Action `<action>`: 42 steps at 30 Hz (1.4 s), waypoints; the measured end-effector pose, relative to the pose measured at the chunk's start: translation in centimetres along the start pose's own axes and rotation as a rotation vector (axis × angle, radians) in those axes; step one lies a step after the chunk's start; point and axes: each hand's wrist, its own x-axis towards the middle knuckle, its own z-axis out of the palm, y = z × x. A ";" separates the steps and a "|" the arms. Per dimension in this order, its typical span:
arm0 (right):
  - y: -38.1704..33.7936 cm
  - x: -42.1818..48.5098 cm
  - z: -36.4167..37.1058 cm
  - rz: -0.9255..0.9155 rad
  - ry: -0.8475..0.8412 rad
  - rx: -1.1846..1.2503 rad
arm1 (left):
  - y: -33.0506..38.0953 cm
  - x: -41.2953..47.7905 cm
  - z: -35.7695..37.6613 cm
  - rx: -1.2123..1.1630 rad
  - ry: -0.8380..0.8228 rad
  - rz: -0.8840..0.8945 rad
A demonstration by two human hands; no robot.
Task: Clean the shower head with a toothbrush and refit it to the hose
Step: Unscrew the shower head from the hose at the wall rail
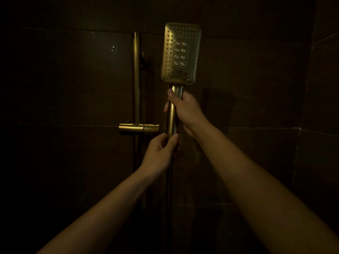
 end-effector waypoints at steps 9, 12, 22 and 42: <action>0.4 -3.1 3.3 0.175 -0.082 0.463 | -1.6 -3.4 -1.3 -0.083 0.045 -0.026; 0.4 -3.7 4.6 0.171 -0.067 0.475 | -1.9 -4.2 -1.9 -0.162 0.033 -0.016; 0.4 -5.7 5.5 0.250 -0.062 0.577 | -1.8 -6.7 -2.4 -0.577 -0.128 -0.203; -0.4 -4.7 2.4 0.117 -0.093 0.416 | -0.3 -6.7 0.9 0.174 0.286 0.041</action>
